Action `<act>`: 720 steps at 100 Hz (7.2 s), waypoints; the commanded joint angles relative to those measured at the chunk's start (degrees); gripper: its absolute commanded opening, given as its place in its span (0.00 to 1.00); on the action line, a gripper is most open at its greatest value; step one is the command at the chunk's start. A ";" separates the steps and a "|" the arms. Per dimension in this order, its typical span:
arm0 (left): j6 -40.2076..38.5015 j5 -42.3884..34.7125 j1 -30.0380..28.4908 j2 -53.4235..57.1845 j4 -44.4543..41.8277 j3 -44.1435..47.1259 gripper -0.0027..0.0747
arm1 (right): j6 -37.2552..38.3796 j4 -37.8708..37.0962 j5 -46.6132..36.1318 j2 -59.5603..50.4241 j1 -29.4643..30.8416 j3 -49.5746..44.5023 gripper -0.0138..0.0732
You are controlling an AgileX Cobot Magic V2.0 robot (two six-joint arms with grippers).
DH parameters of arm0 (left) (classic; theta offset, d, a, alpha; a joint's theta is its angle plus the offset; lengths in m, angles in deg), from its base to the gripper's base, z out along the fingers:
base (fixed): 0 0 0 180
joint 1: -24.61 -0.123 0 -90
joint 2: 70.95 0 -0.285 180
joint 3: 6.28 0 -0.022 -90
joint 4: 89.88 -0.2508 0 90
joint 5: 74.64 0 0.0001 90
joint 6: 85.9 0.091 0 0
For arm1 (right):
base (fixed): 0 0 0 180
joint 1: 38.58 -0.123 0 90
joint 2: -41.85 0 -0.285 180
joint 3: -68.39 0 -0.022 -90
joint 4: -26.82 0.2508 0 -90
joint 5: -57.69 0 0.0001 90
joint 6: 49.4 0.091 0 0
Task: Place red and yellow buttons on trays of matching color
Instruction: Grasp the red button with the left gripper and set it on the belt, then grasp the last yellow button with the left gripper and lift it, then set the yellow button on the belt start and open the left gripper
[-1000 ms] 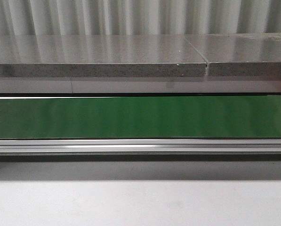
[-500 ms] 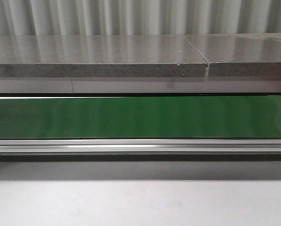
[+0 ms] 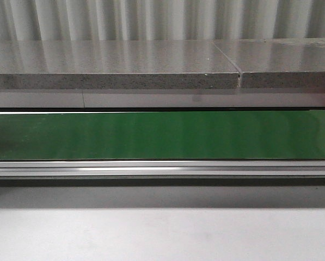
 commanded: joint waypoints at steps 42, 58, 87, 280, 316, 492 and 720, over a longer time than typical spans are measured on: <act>0.30 -5.84 0.40 2.41 1.05 1.29 0.36 | -0.39 -0.57 -4.33 0.01 -0.17 1.41 0.08; 0.30 -5.72 0.49 2.95 2.48 0.73 0.88 | -0.39 -0.57 -4.33 0.01 -0.17 1.41 0.08; 1.36 -5.59 1.81 6.74 2.48 -5.34 0.88 | -0.39 -0.57 -4.33 0.01 -0.17 1.41 0.08; 4.57 -5.49 -26.56 -29.05 2.21 -28.37 0.40 | -0.39 -0.57 -4.33 0.01 -0.17 1.41 0.08; 4.62 -2.41 -25.73 -23.41 2.88 -28.37 0.01 | -0.39 -0.57 -4.33 0.01 -0.17 1.41 0.08; 6.24 -2.49 -7.58 3.12 0.72 -0.39 0.18 | -0.39 -0.57 -4.33 0.01 -0.17 1.41 0.08; 9.14 -13.33 1.16 55.01 2.81 26.41 0.01 | -0.39 -0.57 -4.33 0.01 -0.17 1.41 0.08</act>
